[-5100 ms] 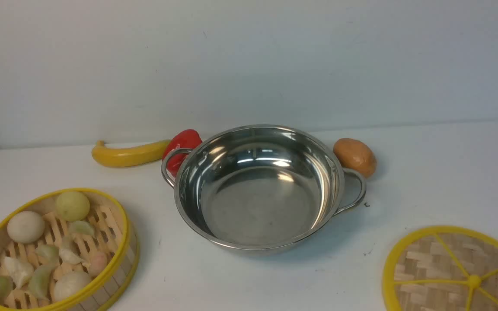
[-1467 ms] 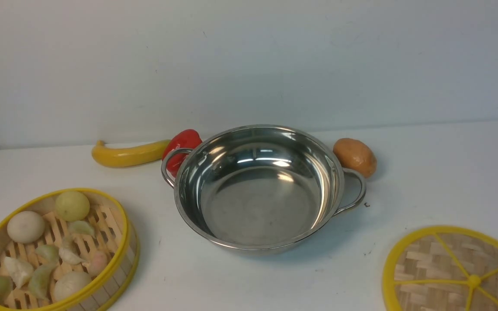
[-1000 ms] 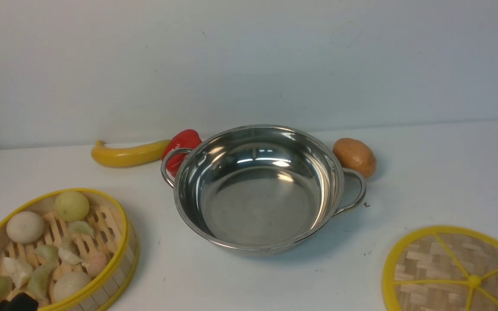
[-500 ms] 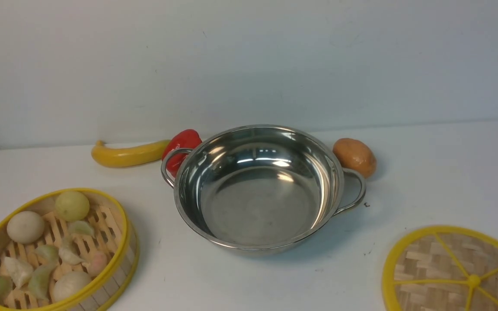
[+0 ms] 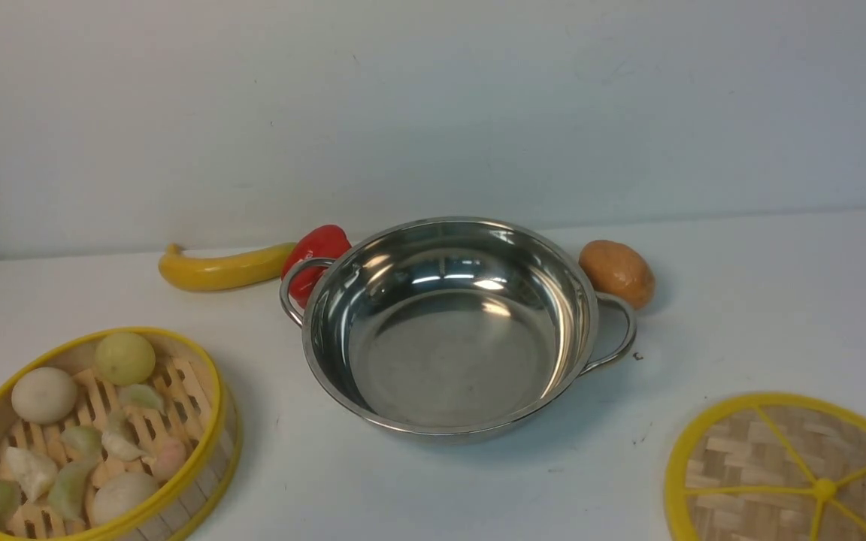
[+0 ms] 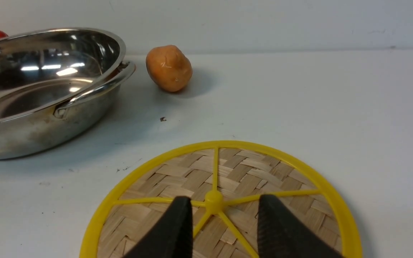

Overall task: Place the steamer in the pot on the white table, and put the lid on the steamer.
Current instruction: 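Grasp the rim of the steamer basket holding the buns with the left gripper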

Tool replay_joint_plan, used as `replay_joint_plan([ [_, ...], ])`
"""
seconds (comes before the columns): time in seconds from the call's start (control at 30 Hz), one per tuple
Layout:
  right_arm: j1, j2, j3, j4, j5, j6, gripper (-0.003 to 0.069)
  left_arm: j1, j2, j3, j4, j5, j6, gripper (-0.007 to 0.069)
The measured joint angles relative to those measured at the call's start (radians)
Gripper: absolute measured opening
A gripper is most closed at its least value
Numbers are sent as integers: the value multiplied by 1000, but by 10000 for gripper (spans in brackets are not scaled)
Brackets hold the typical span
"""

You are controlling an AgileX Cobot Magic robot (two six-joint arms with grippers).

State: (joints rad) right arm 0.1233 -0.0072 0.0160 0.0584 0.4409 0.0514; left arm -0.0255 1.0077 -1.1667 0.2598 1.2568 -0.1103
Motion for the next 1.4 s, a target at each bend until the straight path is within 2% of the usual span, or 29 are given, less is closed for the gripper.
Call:
replay_joint_plan([
  [0.23,0,0,0,0,1,0,241,122,146,0,33,-3,48,239],
  [0.27,0,0,0,0,1,0,241,155,175,0,3,-4,61,239],
  [0.5,0,0,0,0,1,0,241,225,258,0,-36,-15,139,239],
  [0.6,0,0,0,0,1,0,241,281,334,0,-79,-59,186,239],
  [0.77,0,0,0,0,1,0,241,376,447,0,-221,-175,278,239],
  [0.8,0,0,0,0,1,0,241,409,483,0,-280,-222,334,239],
  [0.93,0,0,0,0,1,0,241,446,553,0,-328,-276,444,239],
  [1.2,0,0,0,0,1,0,241,501,657,0,-338,-367,508,245],
  [1.4,0,0,0,0,1,0,241,510,714,0,-395,-400,583,318],
])
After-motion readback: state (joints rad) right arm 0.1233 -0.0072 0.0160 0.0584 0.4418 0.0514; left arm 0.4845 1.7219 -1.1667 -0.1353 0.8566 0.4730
